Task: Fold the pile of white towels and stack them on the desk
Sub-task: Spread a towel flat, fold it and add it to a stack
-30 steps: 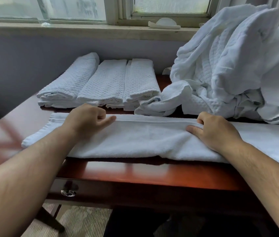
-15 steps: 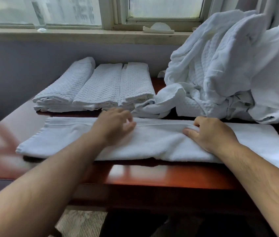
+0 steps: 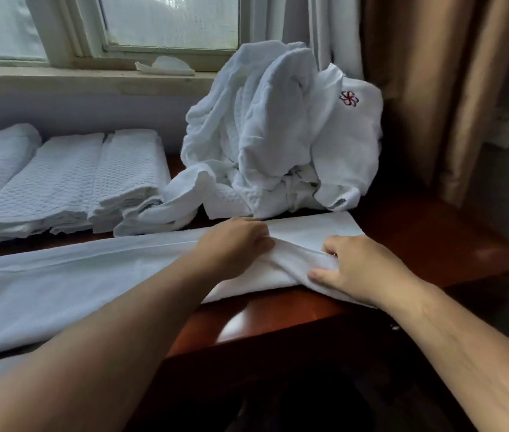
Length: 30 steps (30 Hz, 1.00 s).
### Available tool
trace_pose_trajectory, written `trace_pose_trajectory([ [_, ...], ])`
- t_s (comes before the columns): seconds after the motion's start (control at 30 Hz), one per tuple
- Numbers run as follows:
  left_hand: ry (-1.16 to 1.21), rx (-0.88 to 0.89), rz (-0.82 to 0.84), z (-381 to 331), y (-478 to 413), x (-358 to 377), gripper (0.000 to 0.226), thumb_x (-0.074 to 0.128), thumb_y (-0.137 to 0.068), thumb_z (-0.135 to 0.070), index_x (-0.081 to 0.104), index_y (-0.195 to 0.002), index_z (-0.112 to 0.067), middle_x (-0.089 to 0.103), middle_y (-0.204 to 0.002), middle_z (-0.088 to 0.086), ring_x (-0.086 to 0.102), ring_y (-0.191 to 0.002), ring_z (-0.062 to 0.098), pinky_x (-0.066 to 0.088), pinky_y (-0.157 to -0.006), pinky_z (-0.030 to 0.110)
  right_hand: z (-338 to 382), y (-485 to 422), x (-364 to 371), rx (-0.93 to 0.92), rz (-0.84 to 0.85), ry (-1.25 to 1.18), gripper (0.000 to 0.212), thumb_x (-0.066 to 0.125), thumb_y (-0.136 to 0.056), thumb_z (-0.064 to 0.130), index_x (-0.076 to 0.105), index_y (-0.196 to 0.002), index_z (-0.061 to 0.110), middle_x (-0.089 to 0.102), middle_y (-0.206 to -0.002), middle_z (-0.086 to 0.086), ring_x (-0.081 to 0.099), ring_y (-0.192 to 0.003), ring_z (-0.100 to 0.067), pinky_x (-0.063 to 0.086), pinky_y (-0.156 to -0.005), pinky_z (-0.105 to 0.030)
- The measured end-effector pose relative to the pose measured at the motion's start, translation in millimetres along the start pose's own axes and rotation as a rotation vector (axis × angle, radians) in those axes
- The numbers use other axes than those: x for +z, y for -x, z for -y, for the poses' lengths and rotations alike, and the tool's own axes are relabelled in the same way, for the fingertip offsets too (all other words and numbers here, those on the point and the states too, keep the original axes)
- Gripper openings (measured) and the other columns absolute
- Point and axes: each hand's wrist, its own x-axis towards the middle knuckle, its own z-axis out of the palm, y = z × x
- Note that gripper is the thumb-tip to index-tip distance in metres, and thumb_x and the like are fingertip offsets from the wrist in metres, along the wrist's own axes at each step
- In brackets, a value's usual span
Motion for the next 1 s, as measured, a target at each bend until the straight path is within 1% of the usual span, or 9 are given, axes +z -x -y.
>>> trace_pose_trajectory([
  [0.1, -0.009, -0.027, -0.050, 4.9, -4.2, 3.1, 0.025, 0.048, -0.100, -0.048, 0.053, -0.081, -0.032, 0.056, -0.086, -0.011, 0.057, -0.084, 0.018, 0.036, -0.063, 0.032, -25.1, -3.7, -10.1, 0.067, 0.101, -0.025, 0.035, 0.069, -0.085, 0.054, 0.049, -0.070, 0.029, 0.055, -0.071, 0.009, 0.050, -0.065, -0.008, 0.028, -0.053, -0.026],
  [0.17, 0.001, -0.042, -0.078, 8.3, -5.9, 3.2, 0.028, 0.049, -0.099, -0.050, 0.052, -0.078, -0.031, 0.056, -0.080, -0.010, 0.056, -0.080, 0.020, 0.039, -0.062, 0.033, -37.9, -13.6, -15.6, 0.110, 0.034, -0.117, 0.030, 0.071, -0.085, 0.048, 0.057, -0.070, 0.026, 0.060, -0.072, 0.007, 0.057, -0.065, -0.011, 0.034, -0.052, -0.028],
  [0.27, -0.004, -0.068, -0.113, 11.5, -11.8, 0.7, 0.035, 0.049, -0.099, -0.052, 0.058, -0.081, -0.024, 0.054, -0.072, -0.008, 0.053, -0.072, 0.021, 0.045, -0.061, 0.035, -54.4, -34.5, -21.8, 0.175, -0.140, -0.304, 0.024, 0.076, -0.081, 0.046, 0.064, -0.073, 0.027, 0.066, -0.073, 0.008, 0.063, -0.067, -0.011, 0.045, -0.055, -0.029],
  [0.4, 0.004, -0.093, -0.158, 17.9, -24.6, -0.9, 0.036, 0.049, -0.098, -0.052, 0.061, -0.080, -0.023, 0.058, -0.070, -0.007, 0.055, -0.071, 0.020, 0.048, -0.060, 0.036, -72.8, -65.1, -14.2, 0.209, -0.234, -0.505, 0.020, 0.078, -0.084, 0.040, 0.066, -0.077, 0.026, 0.067, -0.074, 0.008, 0.063, -0.069, -0.008, 0.040, -0.055, -0.026],
  [0.5, -0.018, -0.121, -0.158, 24.6, -34.0, 3.8, 0.033, 0.049, -0.098, -0.052, 0.055, -0.075, -0.029, 0.052, -0.066, -0.013, 0.050, -0.068, 0.015, 0.037, -0.054, 0.031, -78.8, -86.0, -3.2, 0.239, -0.252, -0.613, 0.015, 0.074, -0.090, 0.038, 0.066, -0.082, 0.028, 0.067, -0.079, 0.008, 0.062, -0.073, -0.008, 0.039, -0.058, -0.023],
  [0.6, -0.037, -0.161, -0.151, 30.8, -39.8, 11.4, 0.030, 0.051, -0.096, -0.051, 0.062, -0.081, -0.027, 0.059, -0.072, -0.013, 0.054, -0.071, 0.012, 0.038, -0.054, 0.029, -78.9, -99.2, 10.3, 0.250, -0.193, -0.599, 0.011, 0.071, -0.093, 0.036, 0.064, -0.085, 0.032, 0.066, -0.083, 0.010, 0.062, -0.077, -0.007, 0.039, -0.058, -0.022],
  [0.77, -0.064, -0.168, -0.147, 39.8, -36.0, 25.1, 0.033, 0.047, -0.094, -0.060, 0.060, -0.088, -0.030, 0.061, -0.080, -0.014, 0.054, -0.074, 0.012, 0.043, -0.056, 0.028, -79.7, -105.4, 28.0, 0.302, -0.113, -0.470, 0.025, 0.069, -0.092, 0.043, 0.065, -0.082, 0.020, 0.067, -0.080, 0.002, 0.064, -0.074, -0.018, 0.049, -0.062, -0.034],
  [0.9, -0.076, -0.169, -0.180, 39.9, -35.1, 26.8, 0.035, 0.045, -0.095, -0.060, 0.057, -0.085, -0.029, 0.061, -0.080, -0.012, 0.054, -0.073, 0.013, 0.043, -0.056, 0.030, -74.1, -107.8, 29.1, 0.365, -0.125, -0.382, 0.027, 0.067, -0.090, 0.049, 0.064, -0.083, 0.023, 0.065, -0.080, 0.004, 0.063, -0.075, -0.017, 0.049, -0.062, -0.032],
  [1.0, -0.056, -0.174, -0.145, 44.3, -29.8, 21.7, 0.032, 0.045, -0.095, -0.059, 0.055, -0.085, -0.030, 0.061, -0.079, -0.014, 0.054, -0.072, 0.013, 0.045, -0.058, 0.031, -74.0, -106.8, 27.8, 0.429, -0.083, -0.378, 0.030, 0.066, -0.094, 0.045, 0.065, -0.086, 0.016, 0.066, -0.082, -0.003, 0.063, -0.073, -0.022, 0.049, -0.061, -0.032],
])
